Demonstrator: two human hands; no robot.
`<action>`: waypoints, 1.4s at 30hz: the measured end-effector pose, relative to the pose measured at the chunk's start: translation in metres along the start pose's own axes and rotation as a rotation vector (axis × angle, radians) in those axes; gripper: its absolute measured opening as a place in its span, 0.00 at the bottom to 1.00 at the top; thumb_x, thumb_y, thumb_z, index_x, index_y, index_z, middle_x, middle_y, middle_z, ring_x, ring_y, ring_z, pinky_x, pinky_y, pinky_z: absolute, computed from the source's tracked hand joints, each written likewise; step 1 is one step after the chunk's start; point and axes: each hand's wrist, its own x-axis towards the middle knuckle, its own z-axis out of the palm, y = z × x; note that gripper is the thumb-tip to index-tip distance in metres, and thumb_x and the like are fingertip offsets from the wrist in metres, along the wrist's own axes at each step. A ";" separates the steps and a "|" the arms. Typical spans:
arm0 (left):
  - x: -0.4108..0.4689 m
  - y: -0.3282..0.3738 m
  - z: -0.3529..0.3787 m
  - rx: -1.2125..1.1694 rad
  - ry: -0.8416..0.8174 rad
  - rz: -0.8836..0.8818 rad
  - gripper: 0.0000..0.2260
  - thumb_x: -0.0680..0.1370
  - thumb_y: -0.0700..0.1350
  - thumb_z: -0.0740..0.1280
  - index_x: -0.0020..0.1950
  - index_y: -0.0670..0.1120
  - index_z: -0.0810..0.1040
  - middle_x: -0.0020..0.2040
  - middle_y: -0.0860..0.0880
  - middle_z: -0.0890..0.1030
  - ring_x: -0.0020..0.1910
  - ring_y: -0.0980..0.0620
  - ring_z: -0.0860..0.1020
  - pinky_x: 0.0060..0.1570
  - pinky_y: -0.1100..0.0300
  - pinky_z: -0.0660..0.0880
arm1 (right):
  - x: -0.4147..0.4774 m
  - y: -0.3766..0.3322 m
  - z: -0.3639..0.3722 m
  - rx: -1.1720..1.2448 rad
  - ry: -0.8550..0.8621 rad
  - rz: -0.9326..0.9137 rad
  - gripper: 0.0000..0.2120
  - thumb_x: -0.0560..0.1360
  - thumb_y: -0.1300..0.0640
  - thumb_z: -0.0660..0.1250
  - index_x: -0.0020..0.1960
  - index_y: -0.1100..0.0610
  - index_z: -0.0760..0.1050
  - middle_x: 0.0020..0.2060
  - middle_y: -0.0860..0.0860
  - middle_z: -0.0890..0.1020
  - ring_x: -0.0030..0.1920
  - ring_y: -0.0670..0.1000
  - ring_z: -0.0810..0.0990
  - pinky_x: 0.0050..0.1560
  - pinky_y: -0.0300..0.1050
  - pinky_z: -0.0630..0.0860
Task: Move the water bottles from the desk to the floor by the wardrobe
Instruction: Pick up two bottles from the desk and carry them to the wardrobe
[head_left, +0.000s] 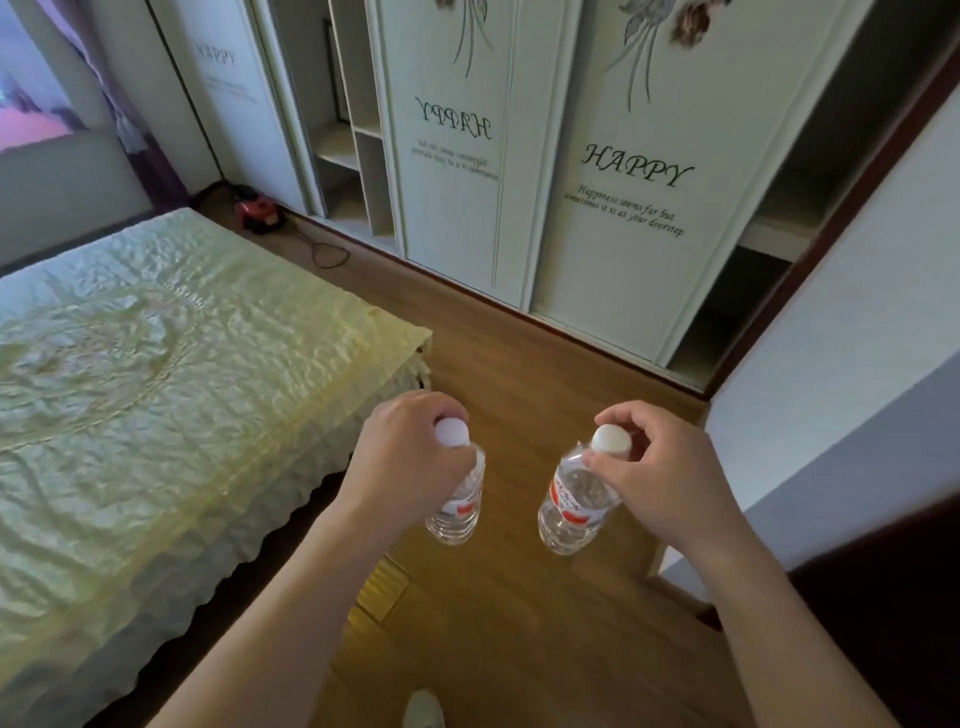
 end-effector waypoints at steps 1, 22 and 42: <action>0.018 -0.003 0.002 -0.005 -0.018 0.021 0.12 0.68 0.44 0.73 0.49 0.53 0.81 0.45 0.60 0.79 0.45 0.60 0.76 0.40 0.70 0.67 | 0.011 0.000 0.003 0.000 0.020 0.022 0.13 0.72 0.50 0.75 0.53 0.43 0.75 0.46 0.36 0.79 0.47 0.43 0.80 0.42 0.36 0.81; 0.347 0.058 0.129 0.023 -0.292 0.168 0.09 0.67 0.44 0.73 0.43 0.56 0.78 0.43 0.60 0.78 0.42 0.61 0.76 0.36 0.68 0.69 | 0.273 0.103 -0.034 0.015 0.250 0.230 0.12 0.71 0.50 0.75 0.50 0.42 0.75 0.43 0.35 0.78 0.46 0.42 0.79 0.42 0.33 0.78; 0.636 0.182 0.297 -0.005 -0.565 0.350 0.10 0.69 0.46 0.73 0.48 0.56 0.78 0.44 0.60 0.79 0.44 0.57 0.78 0.39 0.66 0.73 | 0.519 0.237 -0.126 -0.025 0.426 0.516 0.12 0.72 0.51 0.74 0.52 0.44 0.75 0.45 0.38 0.79 0.46 0.45 0.80 0.50 0.40 0.80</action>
